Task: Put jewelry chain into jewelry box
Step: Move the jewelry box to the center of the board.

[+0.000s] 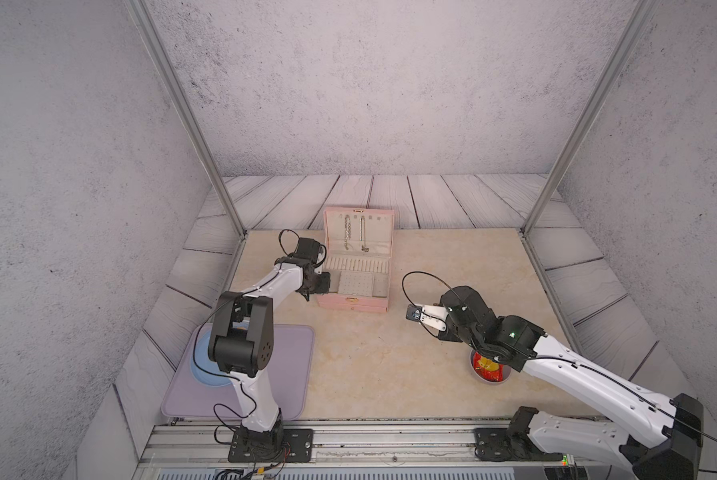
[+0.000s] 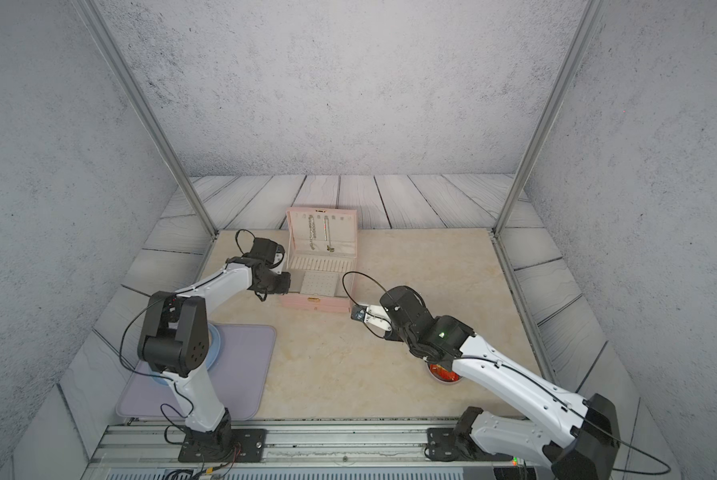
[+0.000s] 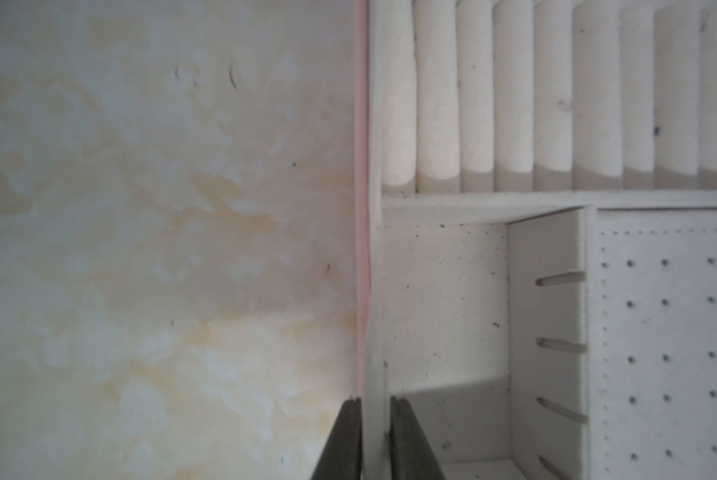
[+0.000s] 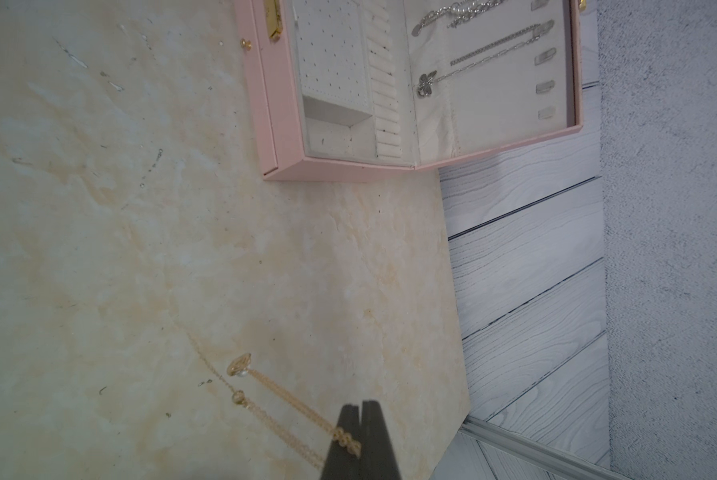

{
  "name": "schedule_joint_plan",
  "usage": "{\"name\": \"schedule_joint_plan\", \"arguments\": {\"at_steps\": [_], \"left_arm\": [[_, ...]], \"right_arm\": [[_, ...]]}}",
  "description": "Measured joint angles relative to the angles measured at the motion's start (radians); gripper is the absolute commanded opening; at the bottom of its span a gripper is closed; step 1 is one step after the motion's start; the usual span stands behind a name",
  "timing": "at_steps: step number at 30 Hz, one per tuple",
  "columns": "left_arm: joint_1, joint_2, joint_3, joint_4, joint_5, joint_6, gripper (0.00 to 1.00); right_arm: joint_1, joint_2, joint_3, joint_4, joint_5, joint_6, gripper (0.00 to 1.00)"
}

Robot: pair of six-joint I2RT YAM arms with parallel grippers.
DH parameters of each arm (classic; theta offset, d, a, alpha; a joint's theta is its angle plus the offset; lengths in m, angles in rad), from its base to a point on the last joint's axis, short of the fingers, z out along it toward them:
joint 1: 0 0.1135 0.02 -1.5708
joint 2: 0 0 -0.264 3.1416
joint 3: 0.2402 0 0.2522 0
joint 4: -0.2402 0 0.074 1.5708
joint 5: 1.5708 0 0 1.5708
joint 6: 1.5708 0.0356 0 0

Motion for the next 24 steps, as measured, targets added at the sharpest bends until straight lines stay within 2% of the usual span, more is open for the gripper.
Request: {"name": "schedule_joint_plan", "arguments": {"at_steps": [7,14,16,18,21,24], "left_arm": [[-0.105,-0.262,-0.301,0.06,-0.002,-0.144,0.14],[-0.271,-0.444,-0.481,0.105,0.003,-0.315,0.16],[-0.311,-0.482,-0.51,0.101,0.019,-0.352,0.26],[-0.335,-0.506,-0.524,0.092,0.045,-0.378,0.42],[-0.355,-0.546,-0.527,0.077,0.057,-0.399,0.61],[-0.36,-0.614,-0.526,0.068,0.033,-0.382,0.67]], "right_arm": [[0.021,-0.003,0.0,-0.002,0.0,0.009,0.0],[0.049,-0.047,0.0,-0.016,-0.002,0.026,0.0],[0.058,-0.061,0.0,-0.024,-0.002,0.031,0.0],[0.065,-0.069,0.001,-0.032,-0.002,0.037,0.0],[0.071,-0.078,0.002,-0.038,-0.004,0.045,0.0],[0.072,-0.085,0.004,-0.043,-0.004,0.053,0.0]]}}
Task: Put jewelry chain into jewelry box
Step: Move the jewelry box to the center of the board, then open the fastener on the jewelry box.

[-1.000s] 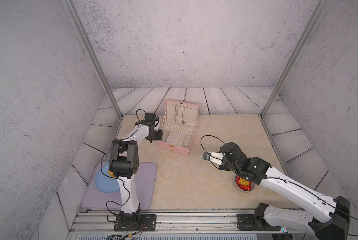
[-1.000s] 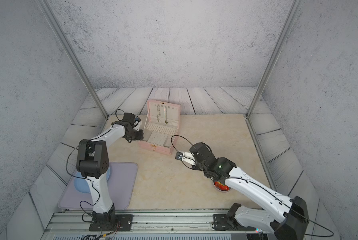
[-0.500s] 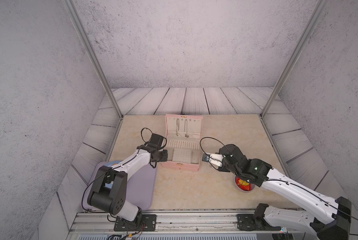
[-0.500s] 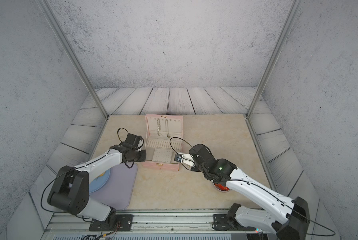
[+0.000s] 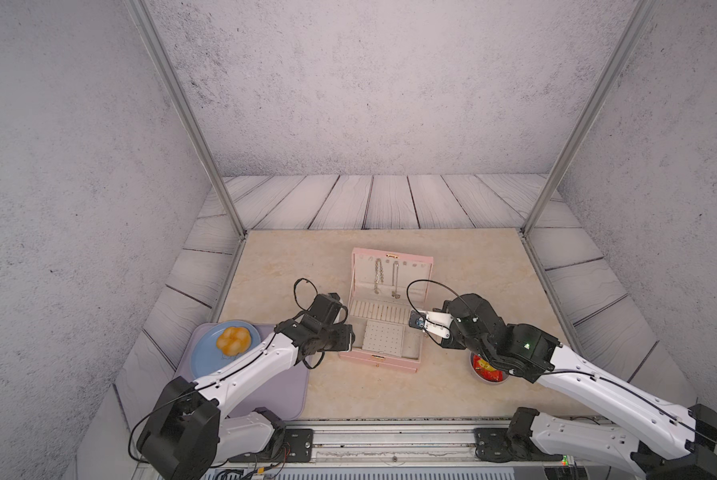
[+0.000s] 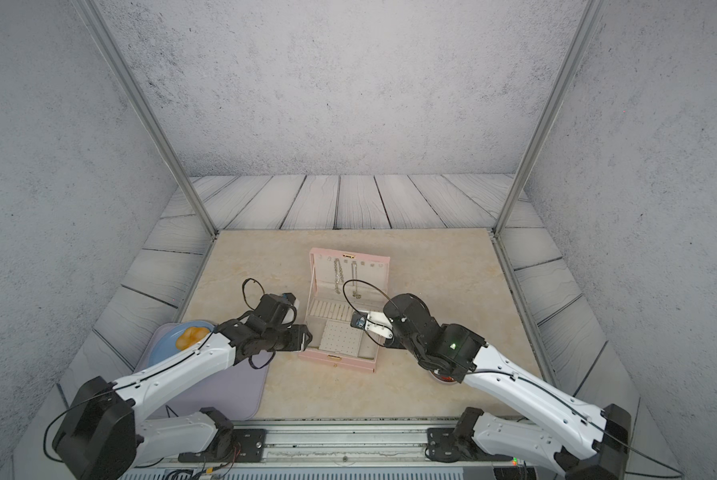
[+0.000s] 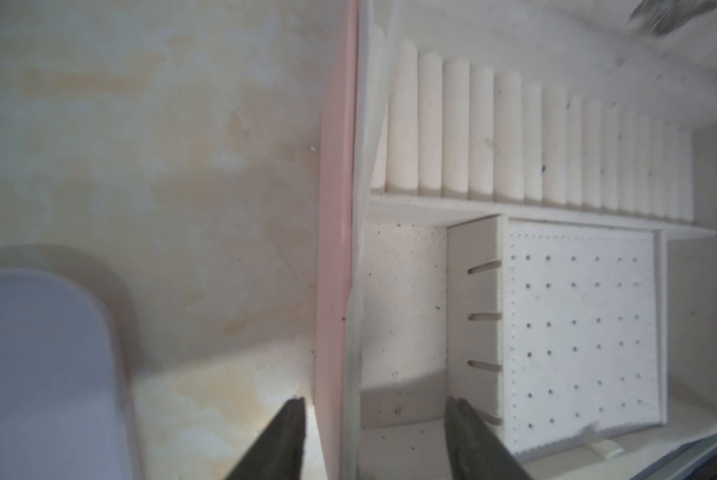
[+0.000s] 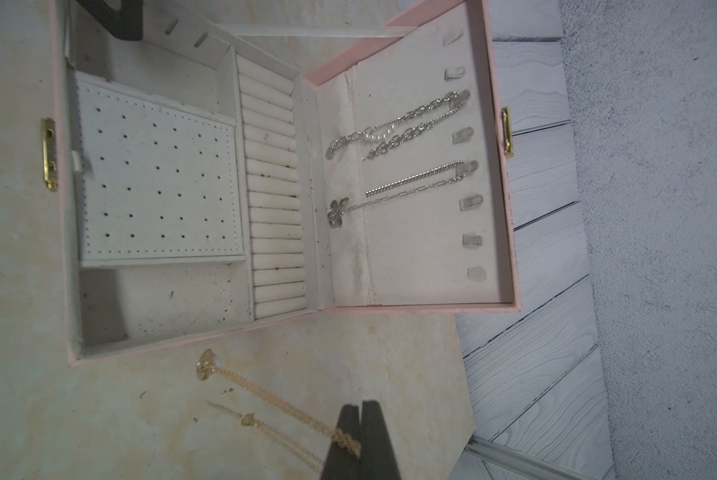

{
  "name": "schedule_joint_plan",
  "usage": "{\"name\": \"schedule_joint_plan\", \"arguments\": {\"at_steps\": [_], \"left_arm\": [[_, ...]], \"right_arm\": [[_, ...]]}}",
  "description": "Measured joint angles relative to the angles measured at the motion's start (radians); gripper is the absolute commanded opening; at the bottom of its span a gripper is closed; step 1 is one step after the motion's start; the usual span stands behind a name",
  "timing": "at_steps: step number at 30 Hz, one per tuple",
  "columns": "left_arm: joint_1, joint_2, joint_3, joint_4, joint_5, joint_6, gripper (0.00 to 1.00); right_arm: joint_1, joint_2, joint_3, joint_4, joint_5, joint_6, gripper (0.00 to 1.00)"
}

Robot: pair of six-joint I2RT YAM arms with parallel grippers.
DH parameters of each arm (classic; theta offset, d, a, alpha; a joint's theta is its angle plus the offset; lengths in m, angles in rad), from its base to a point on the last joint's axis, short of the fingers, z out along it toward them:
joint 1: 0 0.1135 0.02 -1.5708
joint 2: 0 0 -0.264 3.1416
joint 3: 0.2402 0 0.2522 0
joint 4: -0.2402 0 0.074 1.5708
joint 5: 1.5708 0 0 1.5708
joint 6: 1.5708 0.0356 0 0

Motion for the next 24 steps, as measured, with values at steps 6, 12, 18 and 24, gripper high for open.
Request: {"name": "schedule_joint_plan", "arguments": {"at_steps": [6,12,18,24], "left_arm": [[-0.045,-0.121,0.021,0.112,-0.054,0.203,0.61],[-0.095,-0.052,0.044,0.445,0.048,0.512,0.51],[-0.115,0.121,0.106,0.657,0.143,0.751,0.52],[-0.124,0.277,0.158,0.812,0.192,0.916,0.54]], "right_arm": [[0.0,-0.021,0.003,-0.003,0.0,0.039,0.0],[0.0,-0.061,0.003,0.012,-0.002,0.102,0.0],[0.0,-0.083,-0.011,0.015,0.003,0.161,0.0],[0.0,-0.081,-0.026,0.021,0.004,0.187,0.0]]}}
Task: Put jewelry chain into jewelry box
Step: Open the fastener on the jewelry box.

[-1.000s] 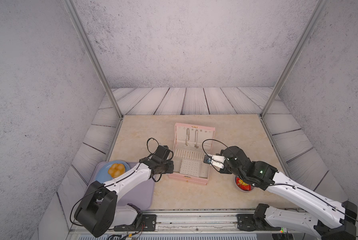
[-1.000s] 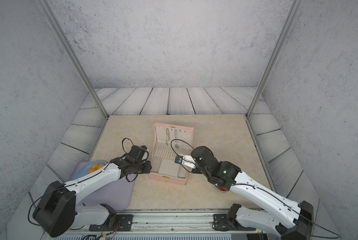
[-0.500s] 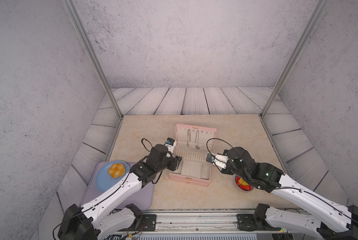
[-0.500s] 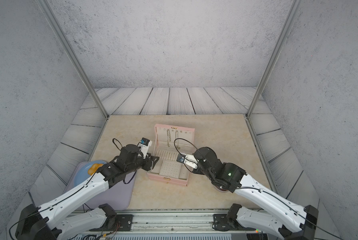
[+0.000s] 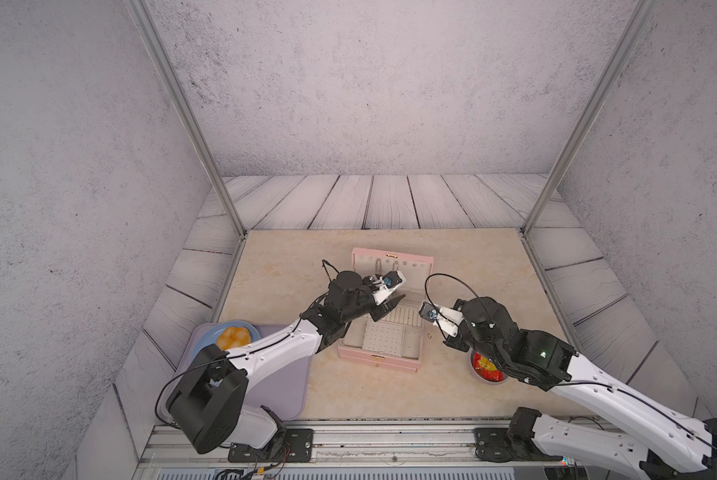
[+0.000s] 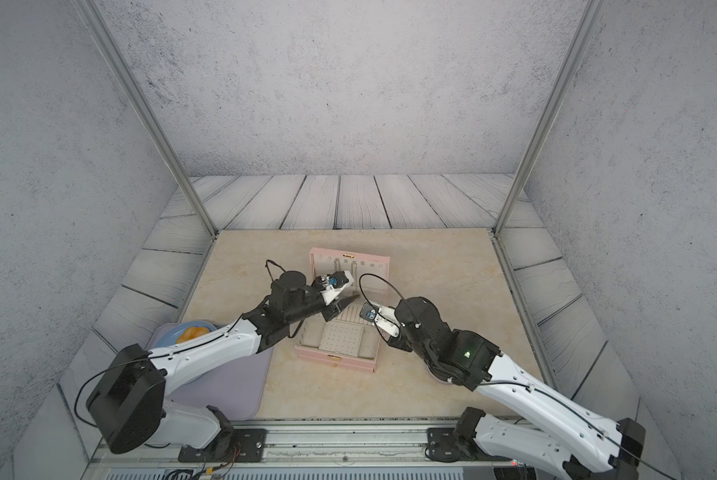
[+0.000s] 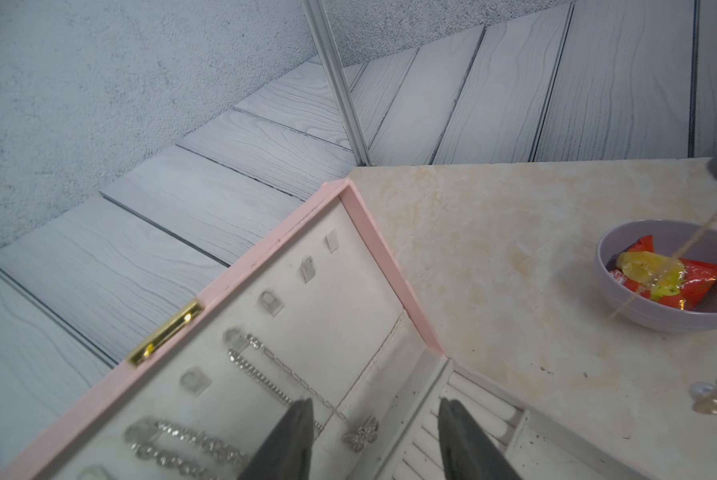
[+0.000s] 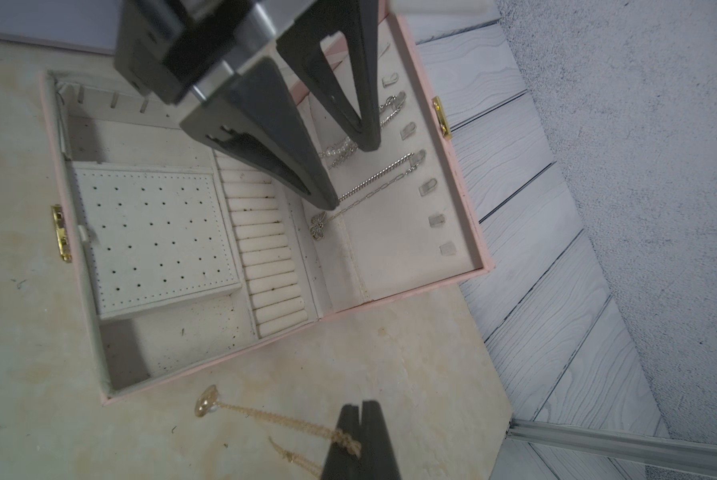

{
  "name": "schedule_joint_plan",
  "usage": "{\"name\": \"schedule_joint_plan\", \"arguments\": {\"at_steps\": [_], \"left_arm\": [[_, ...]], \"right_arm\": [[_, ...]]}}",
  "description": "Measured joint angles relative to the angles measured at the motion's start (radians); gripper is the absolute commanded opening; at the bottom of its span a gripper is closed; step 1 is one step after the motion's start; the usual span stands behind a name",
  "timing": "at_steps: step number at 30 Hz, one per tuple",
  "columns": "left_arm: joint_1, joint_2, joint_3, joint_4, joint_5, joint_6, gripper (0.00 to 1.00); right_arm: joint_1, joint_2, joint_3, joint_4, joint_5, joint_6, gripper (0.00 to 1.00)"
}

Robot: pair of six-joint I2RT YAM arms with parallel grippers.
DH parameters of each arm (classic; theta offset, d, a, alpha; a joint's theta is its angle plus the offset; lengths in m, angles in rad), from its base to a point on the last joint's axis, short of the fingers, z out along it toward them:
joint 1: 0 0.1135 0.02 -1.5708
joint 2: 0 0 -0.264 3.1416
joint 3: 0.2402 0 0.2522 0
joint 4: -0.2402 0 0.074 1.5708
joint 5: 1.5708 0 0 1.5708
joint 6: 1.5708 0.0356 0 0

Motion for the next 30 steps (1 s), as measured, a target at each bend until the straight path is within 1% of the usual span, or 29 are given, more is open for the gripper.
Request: {"name": "schedule_joint_plan", "arguments": {"at_steps": [5,11,17,30], "left_arm": [[-0.003,0.092,0.045,0.09,0.013,0.059,0.52],[-0.003,0.165,0.122,0.121,0.021,0.1,0.51],[-0.003,0.218,0.157,0.133,0.023,0.095,0.5],[-0.003,0.281,0.219,0.141,-0.045,0.092,0.5]], "right_arm": [[0.0,0.01,0.0,0.01,0.0,0.008,0.0],[-0.001,0.01,0.0,0.019,-0.002,0.015,0.0],[-0.001,0.002,0.0,0.023,-0.01,0.015,0.0],[-0.001,-0.013,0.0,0.03,-0.035,0.015,0.0]]}}
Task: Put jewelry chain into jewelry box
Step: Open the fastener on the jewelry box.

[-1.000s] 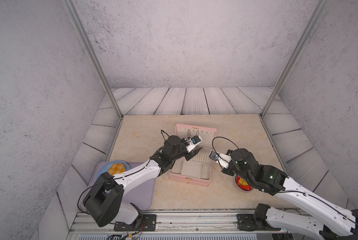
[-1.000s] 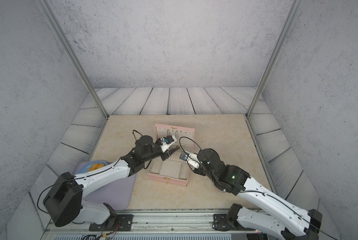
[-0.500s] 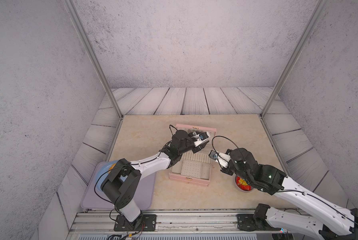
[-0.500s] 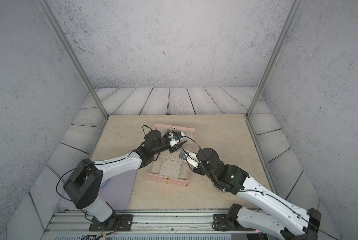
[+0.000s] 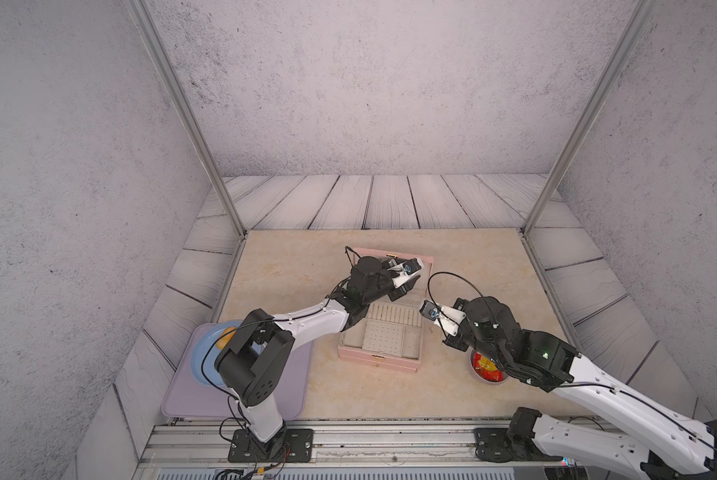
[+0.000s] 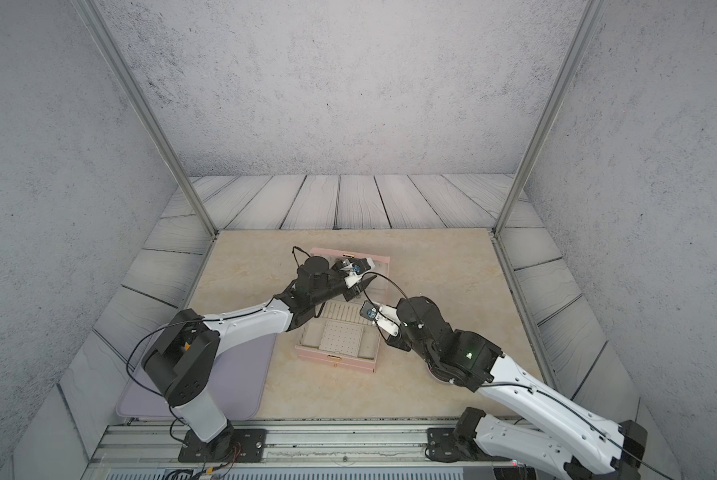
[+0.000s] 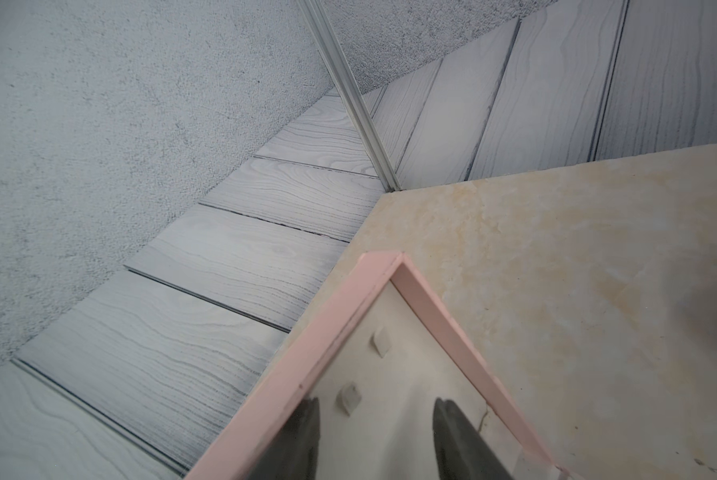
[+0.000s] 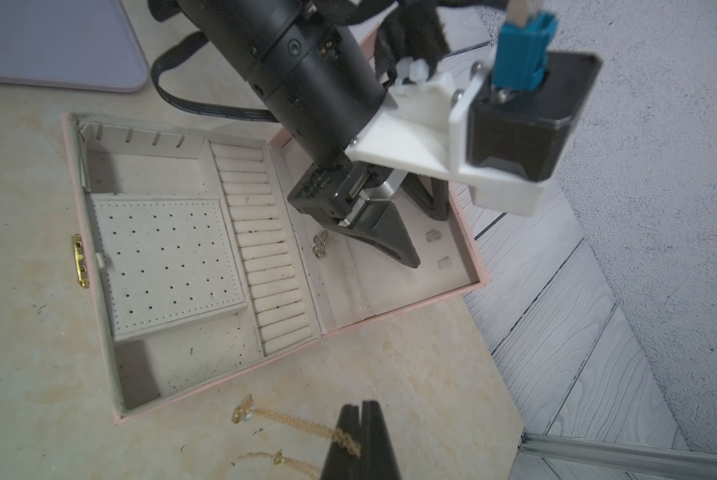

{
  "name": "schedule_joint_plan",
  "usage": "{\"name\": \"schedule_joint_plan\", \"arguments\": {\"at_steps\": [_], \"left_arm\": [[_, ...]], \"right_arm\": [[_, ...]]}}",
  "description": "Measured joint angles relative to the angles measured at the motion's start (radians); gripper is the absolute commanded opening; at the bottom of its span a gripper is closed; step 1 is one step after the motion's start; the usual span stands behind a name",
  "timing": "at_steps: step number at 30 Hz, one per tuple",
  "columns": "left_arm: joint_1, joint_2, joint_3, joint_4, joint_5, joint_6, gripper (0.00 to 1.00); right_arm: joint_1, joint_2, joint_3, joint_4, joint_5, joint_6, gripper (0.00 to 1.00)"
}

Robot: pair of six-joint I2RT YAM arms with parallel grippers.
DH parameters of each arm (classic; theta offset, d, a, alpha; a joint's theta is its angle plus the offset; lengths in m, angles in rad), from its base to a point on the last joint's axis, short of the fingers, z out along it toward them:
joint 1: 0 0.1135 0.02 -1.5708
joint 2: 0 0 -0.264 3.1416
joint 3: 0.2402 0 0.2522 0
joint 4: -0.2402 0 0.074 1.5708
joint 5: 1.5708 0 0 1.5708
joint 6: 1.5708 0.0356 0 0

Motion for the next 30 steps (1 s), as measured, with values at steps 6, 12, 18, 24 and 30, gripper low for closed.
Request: {"name": "schedule_joint_plan", "arguments": {"at_steps": [6,12,18,24,30], "left_arm": [[-0.001,0.022,0.036,-0.03,-0.005,0.0,0.5],[-0.005,0.04,0.084,-0.097,0.012,0.015,0.5],[-0.005,0.05,0.138,-0.189,0.011,0.072,0.47],[-0.01,0.048,0.15,-0.251,0.005,0.223,0.4],[-0.026,0.036,0.151,-0.295,-0.058,0.398,0.32]], "right_arm": [[0.0,-0.003,0.0,0.0,-0.005,0.0,0.0],[0.0,-0.013,-0.001,0.0,-0.009,0.0,0.0],[0.0,-0.013,-0.001,0.0,-0.013,0.0,0.0],[0.0,-0.018,-0.005,0.002,-0.013,0.0,0.0],[0.0,-0.018,-0.005,0.005,-0.013,0.0,0.0]]}}
